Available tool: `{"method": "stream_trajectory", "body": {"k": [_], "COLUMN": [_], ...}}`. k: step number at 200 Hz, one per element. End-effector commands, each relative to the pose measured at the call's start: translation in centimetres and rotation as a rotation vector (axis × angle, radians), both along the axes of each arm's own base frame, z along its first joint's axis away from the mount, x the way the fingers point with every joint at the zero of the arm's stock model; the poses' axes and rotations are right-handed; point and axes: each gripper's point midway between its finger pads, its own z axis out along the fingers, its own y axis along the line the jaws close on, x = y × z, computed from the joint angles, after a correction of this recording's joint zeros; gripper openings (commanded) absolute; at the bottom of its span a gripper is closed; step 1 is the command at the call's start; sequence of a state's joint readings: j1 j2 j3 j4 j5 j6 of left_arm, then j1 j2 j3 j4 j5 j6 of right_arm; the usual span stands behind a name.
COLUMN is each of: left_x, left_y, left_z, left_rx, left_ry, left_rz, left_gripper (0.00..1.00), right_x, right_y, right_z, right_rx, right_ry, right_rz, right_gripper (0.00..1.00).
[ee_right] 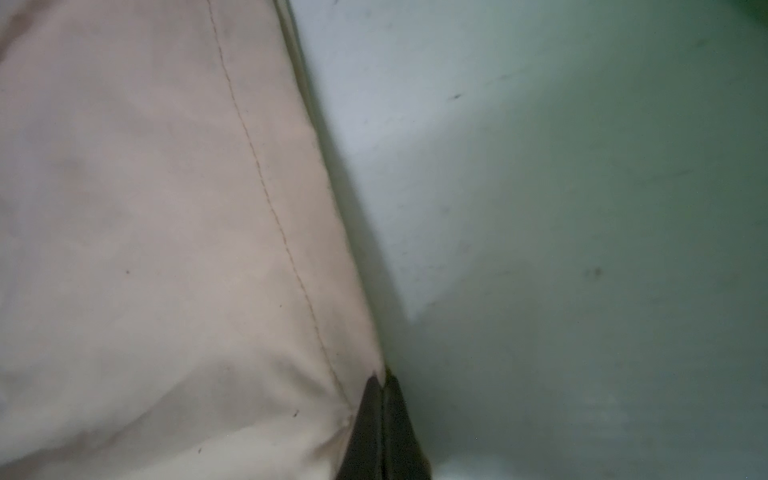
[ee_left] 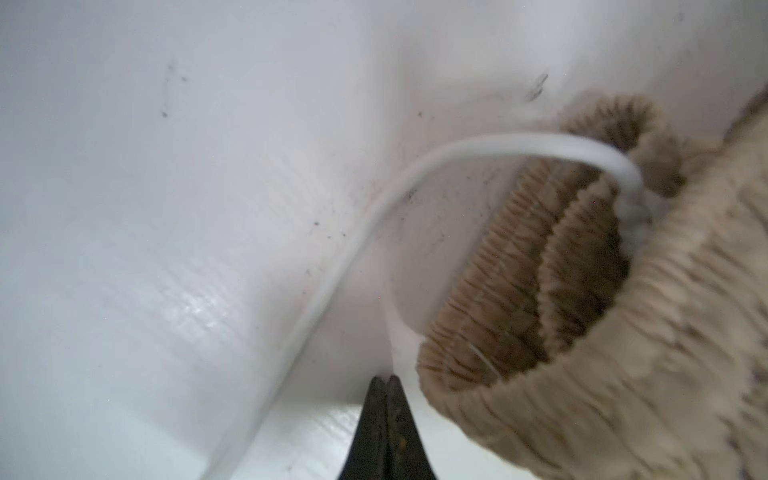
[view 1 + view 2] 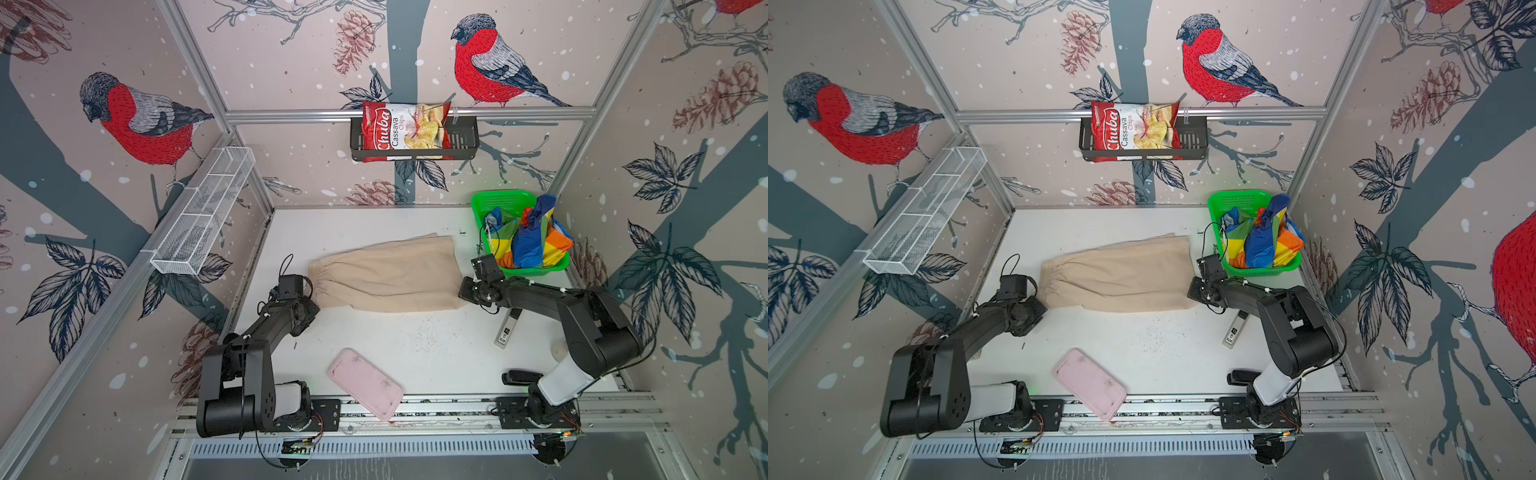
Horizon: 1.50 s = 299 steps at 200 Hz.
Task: Fold and stack the shorts
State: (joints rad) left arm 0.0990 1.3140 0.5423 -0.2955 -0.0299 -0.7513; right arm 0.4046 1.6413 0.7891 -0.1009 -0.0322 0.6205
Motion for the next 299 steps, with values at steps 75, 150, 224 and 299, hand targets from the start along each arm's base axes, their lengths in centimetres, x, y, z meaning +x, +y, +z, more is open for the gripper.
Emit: {"method": "stream_trajectory", "body": {"k": [75,150,224,299], "left_x": [1.6,3.9,2.1,-0.1], "left_y": [-1.4,-2.7,-0.8,1.4], "left_z": [7.8,4.5,-0.2,-1.8], "left_rx": [-0.018,-0.117,-0.04,0.053], "left_ry": [-0.448,-0.405,-0.168,-0.022], "left_rz": [-0.073,-0.1,-0.023,0.062], "left_gripper": [0.63,0.63,0.0,0.0], "right_x": [-1.0,-1.1,0.2,1.6], "right_y": [-0.1,-0.3,-2.6,-5.5], "right_z": [-2.1,-2.8,-2.5,-3.2], "right_rx": [-0.079,-0.094,-0.091,-0.118], "right_ry": [0.053,0.068,0.059,0.075], "right_rz": [0.036,0.028,-0.038,-0.116], "right_gripper": [0.0,0.0,0.0,0.0]}}
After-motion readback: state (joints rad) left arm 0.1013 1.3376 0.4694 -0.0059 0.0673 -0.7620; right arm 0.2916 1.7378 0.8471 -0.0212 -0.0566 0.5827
